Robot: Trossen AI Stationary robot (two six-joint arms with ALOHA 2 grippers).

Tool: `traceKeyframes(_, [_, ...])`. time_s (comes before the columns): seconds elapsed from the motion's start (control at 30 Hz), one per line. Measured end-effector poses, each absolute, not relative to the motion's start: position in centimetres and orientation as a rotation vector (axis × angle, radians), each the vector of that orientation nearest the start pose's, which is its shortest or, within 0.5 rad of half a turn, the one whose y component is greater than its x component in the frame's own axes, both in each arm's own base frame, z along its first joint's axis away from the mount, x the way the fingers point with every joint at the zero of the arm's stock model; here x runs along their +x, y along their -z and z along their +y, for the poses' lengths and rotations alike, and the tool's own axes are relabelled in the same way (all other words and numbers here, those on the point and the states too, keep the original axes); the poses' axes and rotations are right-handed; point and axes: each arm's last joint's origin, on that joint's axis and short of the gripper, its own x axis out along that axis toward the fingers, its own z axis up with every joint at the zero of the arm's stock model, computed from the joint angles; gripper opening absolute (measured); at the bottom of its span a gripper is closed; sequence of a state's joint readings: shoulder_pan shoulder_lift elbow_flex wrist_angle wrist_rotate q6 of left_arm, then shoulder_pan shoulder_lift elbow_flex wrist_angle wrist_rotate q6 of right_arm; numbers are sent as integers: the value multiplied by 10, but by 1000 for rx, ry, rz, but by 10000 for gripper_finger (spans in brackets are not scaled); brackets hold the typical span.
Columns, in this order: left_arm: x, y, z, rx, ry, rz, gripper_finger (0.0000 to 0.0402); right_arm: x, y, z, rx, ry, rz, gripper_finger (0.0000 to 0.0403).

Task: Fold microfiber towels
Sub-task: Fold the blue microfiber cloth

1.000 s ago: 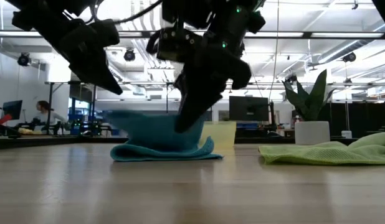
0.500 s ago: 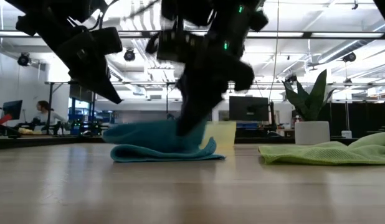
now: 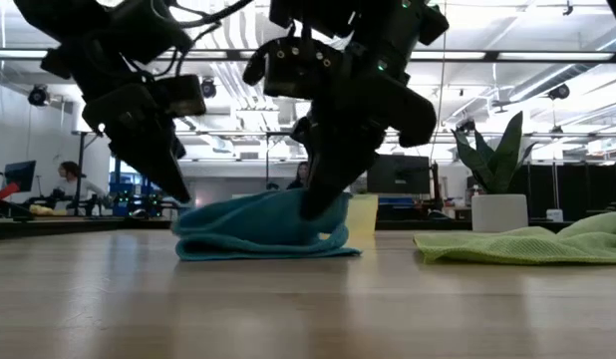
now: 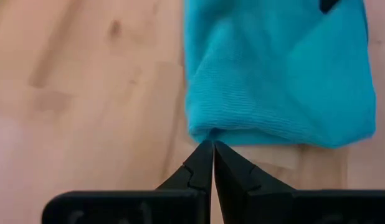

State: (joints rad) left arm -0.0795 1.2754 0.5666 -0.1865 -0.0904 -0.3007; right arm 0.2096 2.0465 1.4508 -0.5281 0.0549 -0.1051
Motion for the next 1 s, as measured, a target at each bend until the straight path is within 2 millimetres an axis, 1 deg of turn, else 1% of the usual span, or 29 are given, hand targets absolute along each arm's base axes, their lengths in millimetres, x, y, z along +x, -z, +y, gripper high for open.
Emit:
traceKeyframes(0.13, [234, -161, -16, -209, -136, 895, 0, 407, -159, 85, -257, -208, 1120, 9])
traceKeyframes(0.37, [239, -162, -17, -216, -131, 853, 0, 405, -152, 87, -217, -230, 1114, 14])
traceKeyframes(0.47, [239, -163, -17, -216, -131, 848, 0, 406, -153, 87, -199, -250, 1107, 27])
traceKeyframes(0.63, [243, -169, -17, -216, -127, 827, 0, 407, -155, 88, -126, -241, 1110, 64])
traceKeyframes(0.73, [246, -175, -17, -218, -124, 805, 0, 409, -168, 89, -75, -230, 1080, 96])
traceKeyframes(0.87, [252, -183, -17, -223, -117, 758, 0, 408, -200, 88, -23, -183, 1000, 141])
traceKeyframes(0.93, [254, -184, -18, -220, -115, 740, 0, 404, -217, 86, -17, -118, 970, 160])
traceKeyframes(1.0, [256, -180, -18, -206, -112, 743, 0, 396, -232, 81, -20, -4, 942, 171])
